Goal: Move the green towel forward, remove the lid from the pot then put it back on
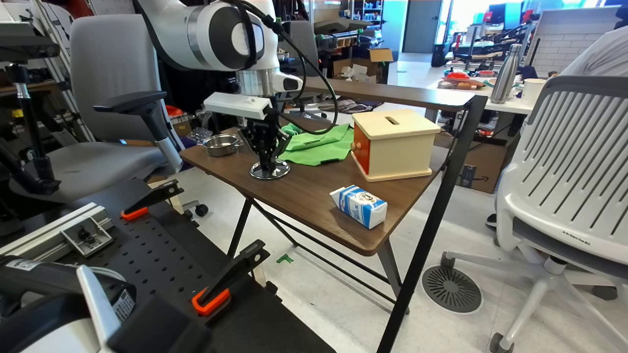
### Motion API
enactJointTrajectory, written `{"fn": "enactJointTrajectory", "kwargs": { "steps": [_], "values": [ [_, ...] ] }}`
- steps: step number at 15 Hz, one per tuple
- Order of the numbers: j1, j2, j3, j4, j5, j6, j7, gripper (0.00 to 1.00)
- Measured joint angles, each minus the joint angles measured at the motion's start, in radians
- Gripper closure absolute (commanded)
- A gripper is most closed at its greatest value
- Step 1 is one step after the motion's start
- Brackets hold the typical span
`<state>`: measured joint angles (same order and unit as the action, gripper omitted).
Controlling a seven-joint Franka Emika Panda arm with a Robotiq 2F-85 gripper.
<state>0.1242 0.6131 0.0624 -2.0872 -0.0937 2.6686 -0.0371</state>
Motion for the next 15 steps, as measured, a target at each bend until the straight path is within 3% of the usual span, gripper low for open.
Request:
{"fn": "enactJointTrajectory", "kwargs": {
  "steps": [8, 15],
  "values": [
    [0.013, -0.104, 0.036, -0.004, -0.001, -0.018, -0.008, 0.95],
    [0.131, -0.144, 0.084, 0.005, -0.058, -0.026, -0.012, 0.95]
  ]
}}
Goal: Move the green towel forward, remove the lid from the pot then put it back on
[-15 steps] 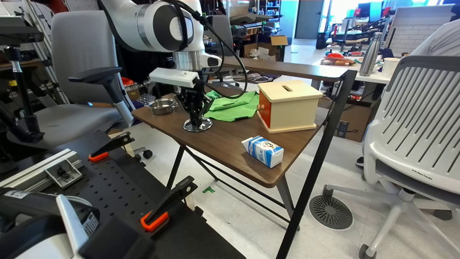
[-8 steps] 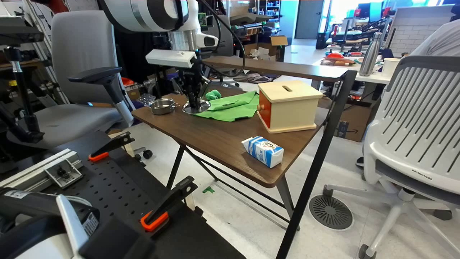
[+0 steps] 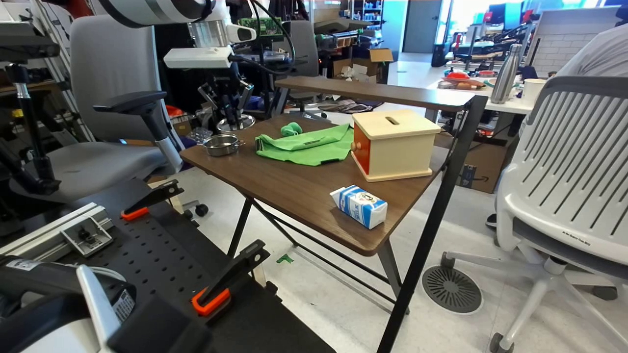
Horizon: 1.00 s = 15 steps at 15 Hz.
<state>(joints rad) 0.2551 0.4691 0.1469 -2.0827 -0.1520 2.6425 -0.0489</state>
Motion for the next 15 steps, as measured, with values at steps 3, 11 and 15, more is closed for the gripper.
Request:
{"fn": "enactJointTrajectory", "kwargs": {
  "steps": [3, 11, 15],
  "values": [
    [0.048, 0.001, 0.016, 0.01, -0.022, -0.014, 0.0, 0.95],
    [0.094, 0.064, 0.032, 0.074, -0.036, -0.09, -0.036, 0.95],
    [0.097, 0.134, 0.031, 0.133, -0.061, -0.114, -0.038, 0.95]
  ]
}}
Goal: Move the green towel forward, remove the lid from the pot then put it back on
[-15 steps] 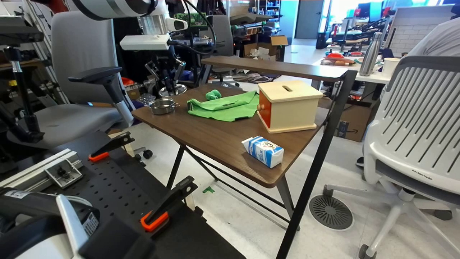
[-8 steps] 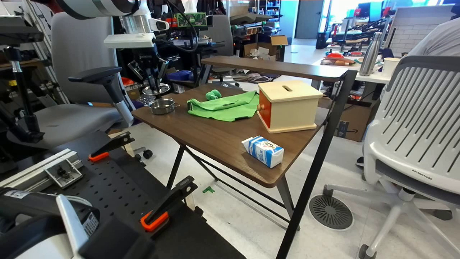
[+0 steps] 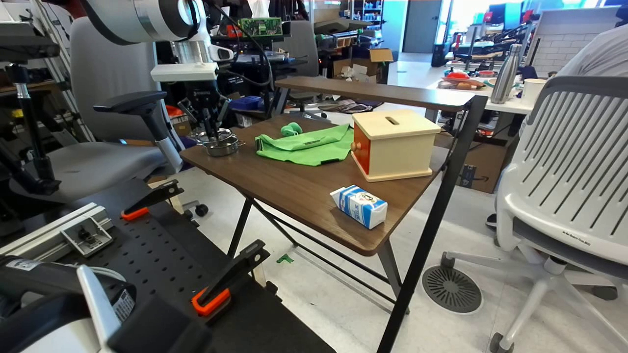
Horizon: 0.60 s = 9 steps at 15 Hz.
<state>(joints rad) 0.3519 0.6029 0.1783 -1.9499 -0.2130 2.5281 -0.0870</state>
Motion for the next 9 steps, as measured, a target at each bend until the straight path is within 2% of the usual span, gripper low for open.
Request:
{"fn": "enactJointTrajectory", "kwargs": {
  "steps": [9],
  "values": [
    [0.005, 0.102, -0.001, 0.131, -0.011, -0.066, -0.006, 0.95]
  ]
}}
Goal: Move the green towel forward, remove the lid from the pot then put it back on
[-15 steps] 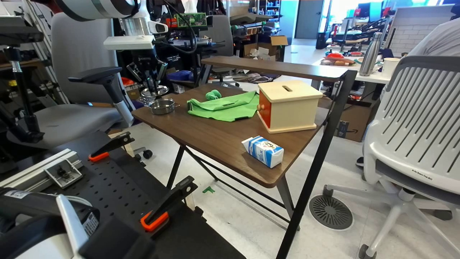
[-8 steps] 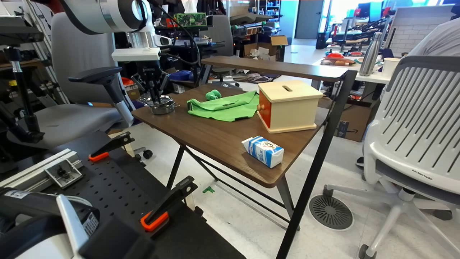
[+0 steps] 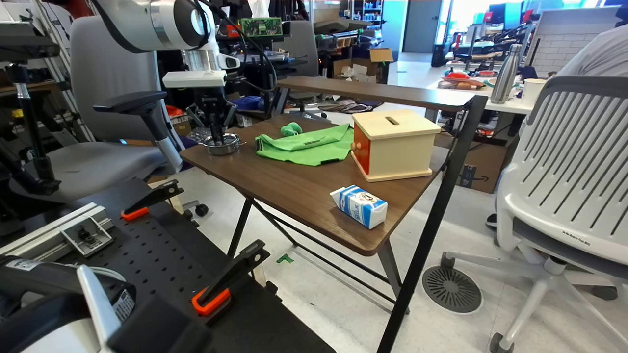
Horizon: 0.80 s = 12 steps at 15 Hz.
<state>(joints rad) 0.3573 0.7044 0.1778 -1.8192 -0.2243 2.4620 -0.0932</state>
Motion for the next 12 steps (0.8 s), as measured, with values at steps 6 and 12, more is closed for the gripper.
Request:
{"fn": "enactJointTrajectory", "kwargs": {
  "steps": [6, 12],
  "values": [
    [0.0, 0.018, -0.002, 0.033, 0.0, -0.011, -0.002, 0.41],
    [0.0, 0.028, -0.015, 0.049, 0.0, -0.011, -0.001, 0.0]
  ]
}}
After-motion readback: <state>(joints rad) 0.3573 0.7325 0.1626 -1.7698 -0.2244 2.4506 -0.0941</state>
